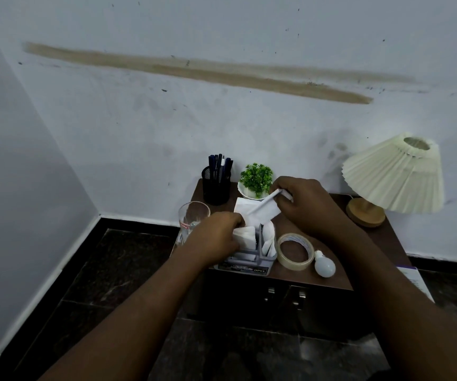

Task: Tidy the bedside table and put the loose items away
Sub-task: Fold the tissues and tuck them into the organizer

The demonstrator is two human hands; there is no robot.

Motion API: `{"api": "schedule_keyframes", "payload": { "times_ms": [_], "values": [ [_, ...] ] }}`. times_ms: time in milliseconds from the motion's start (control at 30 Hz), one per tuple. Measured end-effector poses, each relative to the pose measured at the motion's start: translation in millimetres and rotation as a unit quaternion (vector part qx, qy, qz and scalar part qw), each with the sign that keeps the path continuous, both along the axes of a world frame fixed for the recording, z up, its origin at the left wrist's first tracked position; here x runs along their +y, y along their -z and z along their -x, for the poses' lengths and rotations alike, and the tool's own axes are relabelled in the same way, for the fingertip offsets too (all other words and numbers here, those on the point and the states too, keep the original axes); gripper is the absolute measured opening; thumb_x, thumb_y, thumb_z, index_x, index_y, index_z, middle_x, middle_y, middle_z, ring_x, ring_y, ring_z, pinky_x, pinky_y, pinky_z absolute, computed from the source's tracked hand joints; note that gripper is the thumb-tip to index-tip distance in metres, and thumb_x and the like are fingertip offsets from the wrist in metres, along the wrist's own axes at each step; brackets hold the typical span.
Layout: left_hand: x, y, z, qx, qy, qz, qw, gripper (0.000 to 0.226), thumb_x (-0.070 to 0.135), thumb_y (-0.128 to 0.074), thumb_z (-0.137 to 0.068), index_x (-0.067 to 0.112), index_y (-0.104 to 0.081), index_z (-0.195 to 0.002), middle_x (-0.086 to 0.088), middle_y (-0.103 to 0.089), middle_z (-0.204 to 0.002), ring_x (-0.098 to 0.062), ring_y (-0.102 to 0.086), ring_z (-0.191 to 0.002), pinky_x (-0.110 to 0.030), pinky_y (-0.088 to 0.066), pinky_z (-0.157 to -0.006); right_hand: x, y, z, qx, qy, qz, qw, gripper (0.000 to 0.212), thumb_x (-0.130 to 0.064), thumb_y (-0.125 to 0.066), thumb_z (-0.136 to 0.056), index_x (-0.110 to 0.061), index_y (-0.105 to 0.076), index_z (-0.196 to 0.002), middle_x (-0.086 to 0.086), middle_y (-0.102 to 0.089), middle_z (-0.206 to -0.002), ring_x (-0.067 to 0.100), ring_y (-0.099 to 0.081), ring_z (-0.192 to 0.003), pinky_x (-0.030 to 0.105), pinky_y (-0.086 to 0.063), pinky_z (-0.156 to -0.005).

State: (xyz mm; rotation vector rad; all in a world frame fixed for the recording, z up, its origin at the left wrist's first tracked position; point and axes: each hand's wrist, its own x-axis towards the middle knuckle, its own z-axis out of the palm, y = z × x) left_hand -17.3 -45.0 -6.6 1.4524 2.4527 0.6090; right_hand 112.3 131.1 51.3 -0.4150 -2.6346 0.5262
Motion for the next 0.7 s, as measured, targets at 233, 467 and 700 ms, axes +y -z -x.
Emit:
{"api": "schedule_keyframes", "payload": {
  "times_ms": [233,467,700],
  "values": [
    [-4,-5,5,-0.003,0.029,0.004,1.000,0.018,0.010,-0.071,-0.084,0.020,-0.079,-0.096,0.003,-0.076,-0.098,-0.015,-0.068,-0.091,-0.023,-0.049,-0.074,-7,1,11,-0.031,-0.030,-0.051,0.998,0.018,-0.013,-0.059,-0.091,-0.020,-0.071,-0.102,0.005,-0.073,-0.093,0.026,-0.063,-0.084,0.033,-0.040,-0.065],
    [-9,-7,6,-0.011,0.058,-0.013,0.998,0.015,0.013,-0.075,-0.085,0.023,-0.081,-0.094,0.006,-0.078,-0.095,-0.007,-0.070,-0.086,-0.024,-0.053,-0.075,-32,11,31,-0.120,-0.077,-0.091,0.986,0.023,-0.006,-0.053,-0.092,-0.013,-0.071,-0.104,0.009,-0.072,-0.095,0.026,-0.064,-0.086,0.033,-0.041,-0.063],
    [-10,-8,9,-0.010,0.041,-0.031,0.999,0.018,0.011,-0.075,-0.081,0.024,-0.079,-0.093,0.006,-0.077,-0.092,-0.009,-0.069,-0.084,-0.027,-0.055,-0.076,-41,23,44,-0.166,-0.083,-0.103,0.977,0.022,-0.006,-0.056,-0.090,-0.017,-0.071,-0.102,0.006,-0.070,-0.096,0.024,-0.064,-0.089,0.028,-0.033,-0.063]
  ]
}}
